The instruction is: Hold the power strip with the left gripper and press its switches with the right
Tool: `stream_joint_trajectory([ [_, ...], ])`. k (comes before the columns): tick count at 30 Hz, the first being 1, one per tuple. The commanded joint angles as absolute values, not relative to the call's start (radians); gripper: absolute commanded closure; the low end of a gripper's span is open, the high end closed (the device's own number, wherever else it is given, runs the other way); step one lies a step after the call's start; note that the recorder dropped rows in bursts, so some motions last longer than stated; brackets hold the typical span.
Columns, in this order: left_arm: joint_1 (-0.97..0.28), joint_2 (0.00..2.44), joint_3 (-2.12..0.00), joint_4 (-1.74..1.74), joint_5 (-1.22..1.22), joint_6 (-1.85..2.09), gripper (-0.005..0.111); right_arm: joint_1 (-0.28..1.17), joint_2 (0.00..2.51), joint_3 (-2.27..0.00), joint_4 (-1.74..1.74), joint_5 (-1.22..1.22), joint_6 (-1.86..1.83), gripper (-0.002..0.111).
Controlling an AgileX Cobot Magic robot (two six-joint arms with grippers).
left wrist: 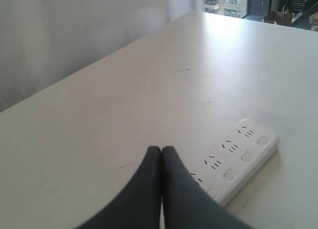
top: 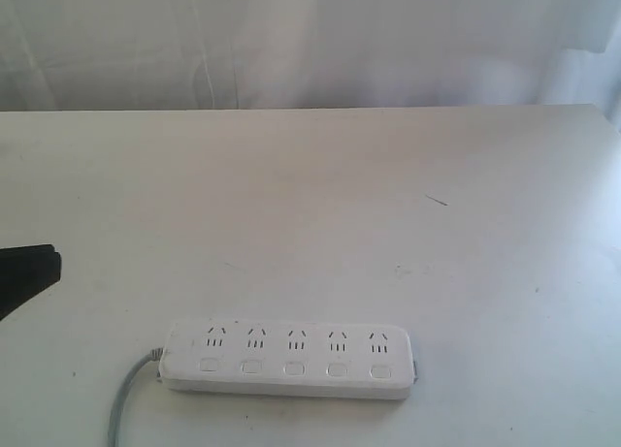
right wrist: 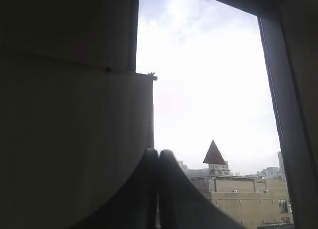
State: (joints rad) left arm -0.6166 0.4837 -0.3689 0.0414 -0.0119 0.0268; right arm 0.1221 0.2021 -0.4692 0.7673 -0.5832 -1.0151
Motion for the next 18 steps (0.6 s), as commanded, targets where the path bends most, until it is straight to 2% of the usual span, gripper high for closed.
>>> stream_joint_trajectory([
  [1, -0.619, 0.476, -0.362, 0.027, -0.021, 0.015, 0.107, 0.119, 0.206, -0.466, 0.769, -0.485, -1.025, 0.108],
  [6, -0.619, 0.476, -0.362, 0.029, -0.021, 0.022, 0.107, 0.119, 0.196, -0.454, 0.533, -0.197, -1.025, 0.108],
  [11, -0.619, 0.476, -0.362, 0.031, -0.021, 0.025, 0.107, 0.110, 0.154, -0.403, 0.433, -0.321, -1.025, 0.108],
  [18, -0.619, 0.476, -0.362, 0.031, -0.021, 0.025, 0.107, 0.049, 0.057, -0.255, 0.201, -0.227, -1.025, 0.108],
])
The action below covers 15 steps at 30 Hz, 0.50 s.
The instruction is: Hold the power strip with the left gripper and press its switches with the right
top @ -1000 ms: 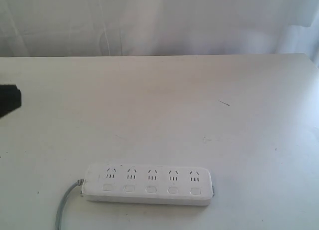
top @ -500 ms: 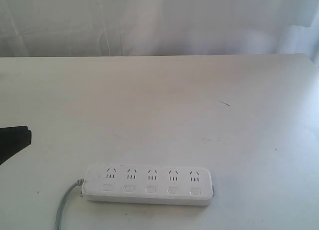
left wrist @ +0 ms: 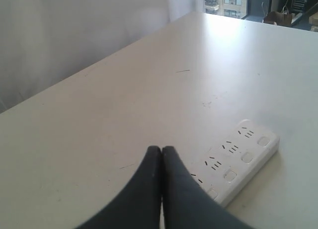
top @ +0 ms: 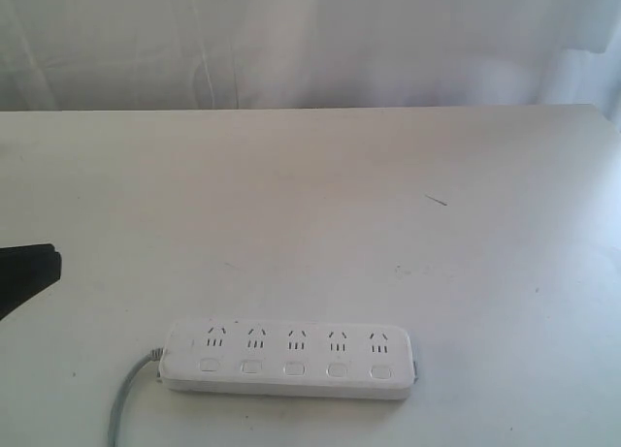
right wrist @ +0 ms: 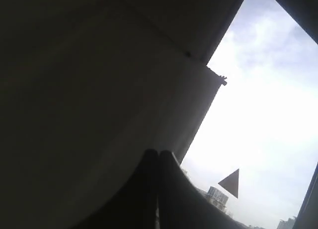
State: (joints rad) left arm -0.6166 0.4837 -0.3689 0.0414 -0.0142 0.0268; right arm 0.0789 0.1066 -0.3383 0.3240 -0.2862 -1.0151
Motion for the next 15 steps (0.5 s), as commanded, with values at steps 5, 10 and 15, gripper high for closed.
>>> stream_joint_trajectory([
  [5, -0.619, 0.476, -0.362, 0.031, -0.007, 0.025, 0.107, 0.047, 0.008, -0.148, 0.150, -0.225, -1.023, 0.108],
  [10, -0.619, 0.476, -0.362, 0.031, 0.017, 0.025, 0.107, 0.047, 0.000, -0.066, 0.142, -0.204, -0.966, 0.108],
  [15, -0.619, 0.476, -0.362, 0.031, 0.019, 0.025, 0.107, 0.049, 0.000, 0.000, 0.324, -0.171, -0.931, 0.108],
])
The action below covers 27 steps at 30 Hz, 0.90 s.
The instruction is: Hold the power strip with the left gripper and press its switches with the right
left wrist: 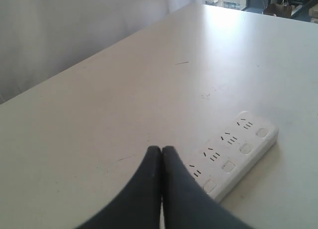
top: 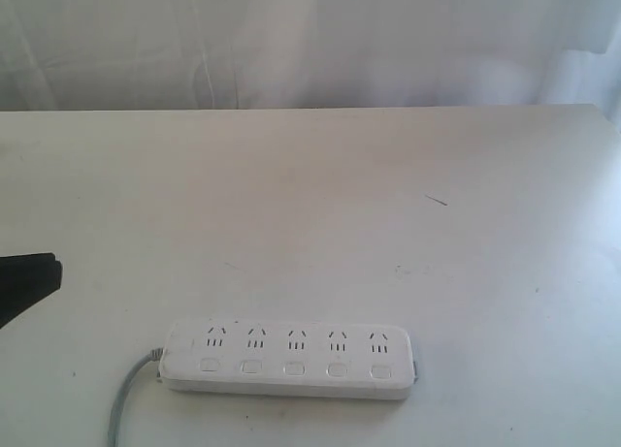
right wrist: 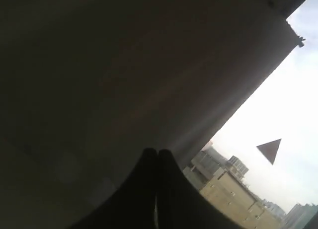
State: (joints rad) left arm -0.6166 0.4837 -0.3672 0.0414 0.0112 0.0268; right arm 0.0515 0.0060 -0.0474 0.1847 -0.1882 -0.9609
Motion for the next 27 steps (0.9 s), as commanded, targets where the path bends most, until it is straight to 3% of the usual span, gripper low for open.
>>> stream_joint_trajectory([
  [1, -0.619, 0.476, -0.362, 0.031, 0.019, 0.025, 0.107, 0.049, 0.000, 0.000, 0.371, -0.163, -0.931, 0.108],
  [12, -0.619, 0.478, -0.362, 0.031, 0.022, 0.025, 0.107, 0.049, 0.000, 0.000, 0.461, 0.264, -0.931, 0.108],
  [27, -0.619, 0.506, -0.362, 0.027, 0.101, 0.009, 0.107, 0.049, 0.000, 0.000, 0.461, 0.308, -0.940, 0.108],
])
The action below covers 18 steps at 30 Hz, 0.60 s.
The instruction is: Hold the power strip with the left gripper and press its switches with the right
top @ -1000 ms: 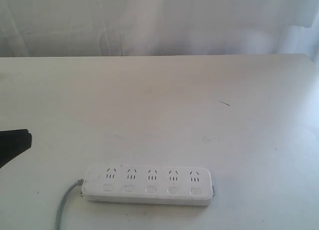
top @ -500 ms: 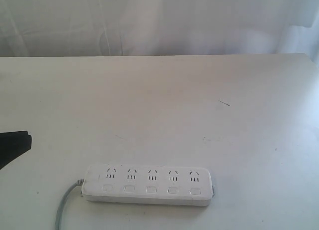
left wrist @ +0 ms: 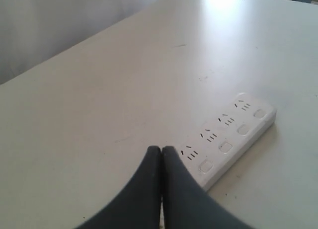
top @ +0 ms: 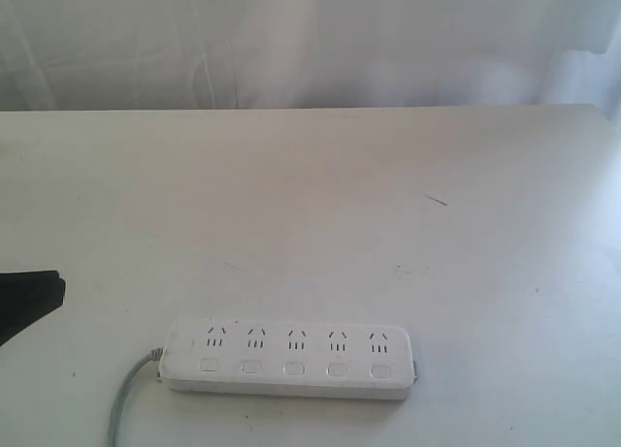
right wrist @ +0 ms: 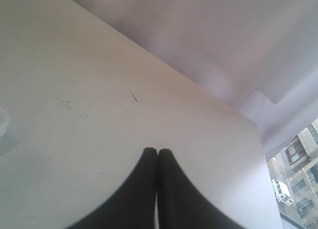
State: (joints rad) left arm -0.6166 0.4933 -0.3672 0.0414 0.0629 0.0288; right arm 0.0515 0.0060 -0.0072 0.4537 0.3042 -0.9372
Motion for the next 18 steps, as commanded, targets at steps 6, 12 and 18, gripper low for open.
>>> stream_joint_trajectory([
  [6, -0.612, 0.471, -0.360, 0.013, 0.008, -0.038, 0.107, 0.049, 0.000, 0.000, 0.459, 0.308, -0.940, 0.108],
  [12, -0.416, 0.393, -0.320, 0.000, -0.009, -0.105, 0.107, 0.049, 0.000, 0.000, 0.459, 0.308, -0.940, 0.108],
  [18, -0.209, 0.300, -0.137, 0.000, -0.131, -0.202, 0.107, 0.049, 0.000, 0.000, 0.459, 0.308, -0.940, 0.108],
])
